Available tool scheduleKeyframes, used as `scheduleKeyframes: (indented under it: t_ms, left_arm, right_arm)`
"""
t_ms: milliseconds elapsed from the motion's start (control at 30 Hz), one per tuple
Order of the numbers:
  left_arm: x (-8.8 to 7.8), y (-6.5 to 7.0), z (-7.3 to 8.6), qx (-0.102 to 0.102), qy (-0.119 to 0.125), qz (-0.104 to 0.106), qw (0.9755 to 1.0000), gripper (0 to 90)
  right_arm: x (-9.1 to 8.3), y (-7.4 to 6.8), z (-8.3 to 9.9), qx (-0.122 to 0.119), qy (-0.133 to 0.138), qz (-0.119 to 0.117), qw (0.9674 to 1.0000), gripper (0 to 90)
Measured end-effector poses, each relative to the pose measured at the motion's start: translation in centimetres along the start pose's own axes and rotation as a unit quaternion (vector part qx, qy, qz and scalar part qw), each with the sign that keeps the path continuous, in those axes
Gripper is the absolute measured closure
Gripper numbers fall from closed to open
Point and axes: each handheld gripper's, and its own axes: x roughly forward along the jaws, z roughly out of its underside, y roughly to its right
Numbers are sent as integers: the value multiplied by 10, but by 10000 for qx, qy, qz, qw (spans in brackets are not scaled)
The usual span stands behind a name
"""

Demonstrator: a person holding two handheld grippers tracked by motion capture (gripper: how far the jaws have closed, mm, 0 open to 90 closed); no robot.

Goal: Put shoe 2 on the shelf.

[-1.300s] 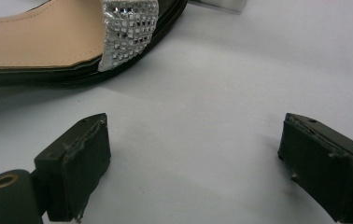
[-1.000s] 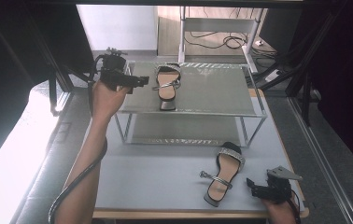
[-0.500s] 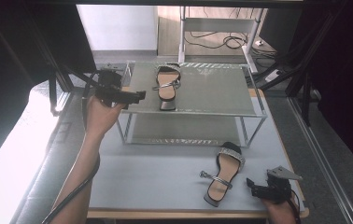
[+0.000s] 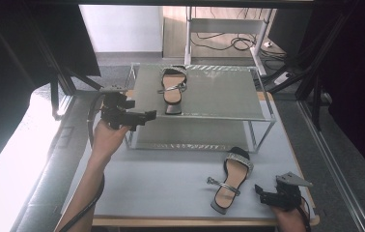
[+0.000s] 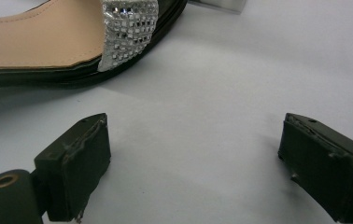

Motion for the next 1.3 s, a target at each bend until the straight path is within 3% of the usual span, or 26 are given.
scheduleKeyframes:
  t_ms: [200, 367, 733, 1033, 1300]
  left_arm:
    - [0, 9, 15, 74, 12, 133, 9999, 7]
    - [2, 15, 29, 214, -52, 92, 9997, 8]
    - [6, 20, 57, 272, -118, 138, 9995, 11]
    - [13, 23, 90, 364, -229, 62, 9991, 13]
    - [20, 25, 121, 416, -326, -56, 9986, 13]
  right_arm:
    - [0, 0, 0, 11, 2, -1, 10000, 93]
    - [0, 0, 0, 3, -4, -5, 10000, 93]
    - [-1, 1, 0, 32, -26, -48, 10000, 96]
    - [-2, 3, -1, 100, 3, -77, 9999, 136]
    - [-6, 5, -4, 62, 9, -278, 9996, 177]
